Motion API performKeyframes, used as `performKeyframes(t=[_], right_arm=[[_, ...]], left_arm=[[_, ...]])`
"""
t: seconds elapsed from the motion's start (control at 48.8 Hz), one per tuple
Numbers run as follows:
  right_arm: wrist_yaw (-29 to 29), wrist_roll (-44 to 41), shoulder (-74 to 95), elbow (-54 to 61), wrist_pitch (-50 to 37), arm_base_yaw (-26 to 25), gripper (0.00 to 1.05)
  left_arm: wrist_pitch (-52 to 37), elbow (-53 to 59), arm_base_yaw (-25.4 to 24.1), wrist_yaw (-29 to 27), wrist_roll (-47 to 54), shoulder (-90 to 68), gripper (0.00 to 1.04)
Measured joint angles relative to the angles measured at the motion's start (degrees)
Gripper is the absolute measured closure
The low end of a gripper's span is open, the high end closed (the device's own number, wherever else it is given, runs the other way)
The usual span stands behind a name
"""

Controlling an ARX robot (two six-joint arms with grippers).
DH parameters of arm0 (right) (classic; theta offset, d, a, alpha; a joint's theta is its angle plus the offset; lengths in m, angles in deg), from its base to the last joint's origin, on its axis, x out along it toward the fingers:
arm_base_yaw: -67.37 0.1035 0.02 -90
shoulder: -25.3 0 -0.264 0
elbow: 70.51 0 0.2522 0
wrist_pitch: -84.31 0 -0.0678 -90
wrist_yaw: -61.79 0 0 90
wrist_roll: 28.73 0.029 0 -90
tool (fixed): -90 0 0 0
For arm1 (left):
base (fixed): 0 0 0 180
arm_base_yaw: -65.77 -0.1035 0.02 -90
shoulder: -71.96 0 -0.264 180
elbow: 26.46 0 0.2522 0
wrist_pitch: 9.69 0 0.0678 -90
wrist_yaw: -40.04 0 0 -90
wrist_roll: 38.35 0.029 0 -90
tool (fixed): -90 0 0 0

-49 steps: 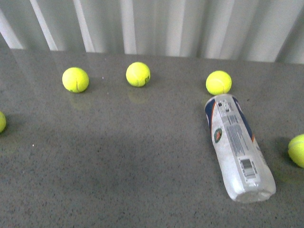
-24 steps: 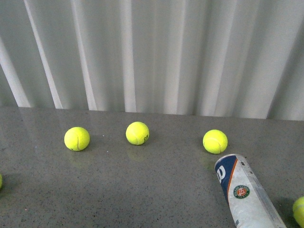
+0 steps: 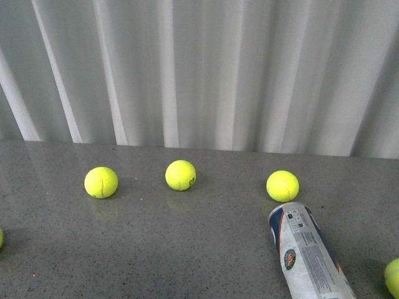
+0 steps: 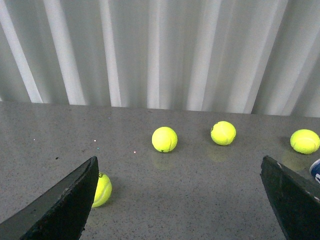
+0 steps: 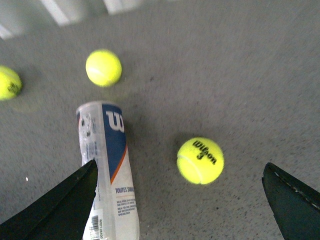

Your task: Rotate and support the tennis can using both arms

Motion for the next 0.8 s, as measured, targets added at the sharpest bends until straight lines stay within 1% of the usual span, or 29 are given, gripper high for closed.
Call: performKeyframes(t=[0.082,0.205,0.308,0.41,0.533,0.8], right_arm=[[2.3,-0.6,14.4,-7.0,1.0,2.4,0.07],[6.3,-1.8,27.5,-14.2,0.9,5.8,0.07],[8.5,-2.0,32.4,-17.1,1.5,7.7,0.07],[9.4,-1.7,36.3,-19.3,1.8,9.2,0.07],[9.5,-0.2,40.3,-21.4,1.9,10.4,0.07],[10.1,3.6,48.1,-25.0,1.9,11.4,0.07]], left_arm=[[0.0,0.0,0.0,0.0,0.0,0.0,0.07],[0.0,0.0,0.0,0.0,0.0,0.0,0.07],[0.0,0.0,0.0,0.0,0.0,0.0,0.07],[0.0,0.0,0.0,0.0,0.0,0.0,0.07],[0.0,0.0,0.0,0.0,0.0,0.0,0.07],[0.0,0.0,0.0,0.0,0.0,0.0,0.07]])
